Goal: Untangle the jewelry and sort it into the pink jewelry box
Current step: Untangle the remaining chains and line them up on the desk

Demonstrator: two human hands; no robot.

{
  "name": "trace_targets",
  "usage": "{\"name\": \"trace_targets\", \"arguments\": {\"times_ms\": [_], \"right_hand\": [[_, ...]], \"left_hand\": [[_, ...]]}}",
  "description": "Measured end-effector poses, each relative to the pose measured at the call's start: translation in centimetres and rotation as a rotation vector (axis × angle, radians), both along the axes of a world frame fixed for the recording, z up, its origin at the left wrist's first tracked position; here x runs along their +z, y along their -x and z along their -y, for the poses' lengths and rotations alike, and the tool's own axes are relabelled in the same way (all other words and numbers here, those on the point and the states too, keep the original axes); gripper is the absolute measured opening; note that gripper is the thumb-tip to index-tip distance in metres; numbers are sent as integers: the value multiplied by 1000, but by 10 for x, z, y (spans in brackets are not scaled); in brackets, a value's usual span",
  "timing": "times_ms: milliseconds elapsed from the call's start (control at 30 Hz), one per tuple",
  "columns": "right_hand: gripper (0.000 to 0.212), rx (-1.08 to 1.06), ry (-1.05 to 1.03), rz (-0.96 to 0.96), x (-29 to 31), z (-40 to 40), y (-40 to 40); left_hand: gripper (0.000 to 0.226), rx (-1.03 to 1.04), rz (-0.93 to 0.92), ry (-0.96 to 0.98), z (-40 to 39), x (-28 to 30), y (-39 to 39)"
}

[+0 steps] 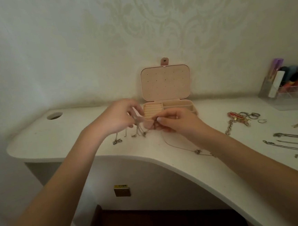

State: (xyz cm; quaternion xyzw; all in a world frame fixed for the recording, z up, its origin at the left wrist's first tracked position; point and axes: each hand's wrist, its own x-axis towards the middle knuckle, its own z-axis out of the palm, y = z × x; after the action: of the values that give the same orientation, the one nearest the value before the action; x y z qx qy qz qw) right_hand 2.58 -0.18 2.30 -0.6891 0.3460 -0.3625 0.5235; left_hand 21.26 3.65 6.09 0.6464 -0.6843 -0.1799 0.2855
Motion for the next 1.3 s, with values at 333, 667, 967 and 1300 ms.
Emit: {"name": "trace_targets", "arguments": {"times_ms": [333, 667, 967, 1300], "right_hand": [[18, -18, 54, 146, 7, -2, 18], [27, -80, 347, -96, 16, 6, 34], [31, -24, 465, -261, 25, 11, 38], [29, 103, -296, 130, 21, 11, 39]], "left_hand": [[34, -71, -557, 180, -6, -38, 49], [17, 42, -904, 268, 0, -58, 76], [11, 57, -763, 320, -1, -63, 76], [8, 5, -726, 252, -1, -61, 77]]}}
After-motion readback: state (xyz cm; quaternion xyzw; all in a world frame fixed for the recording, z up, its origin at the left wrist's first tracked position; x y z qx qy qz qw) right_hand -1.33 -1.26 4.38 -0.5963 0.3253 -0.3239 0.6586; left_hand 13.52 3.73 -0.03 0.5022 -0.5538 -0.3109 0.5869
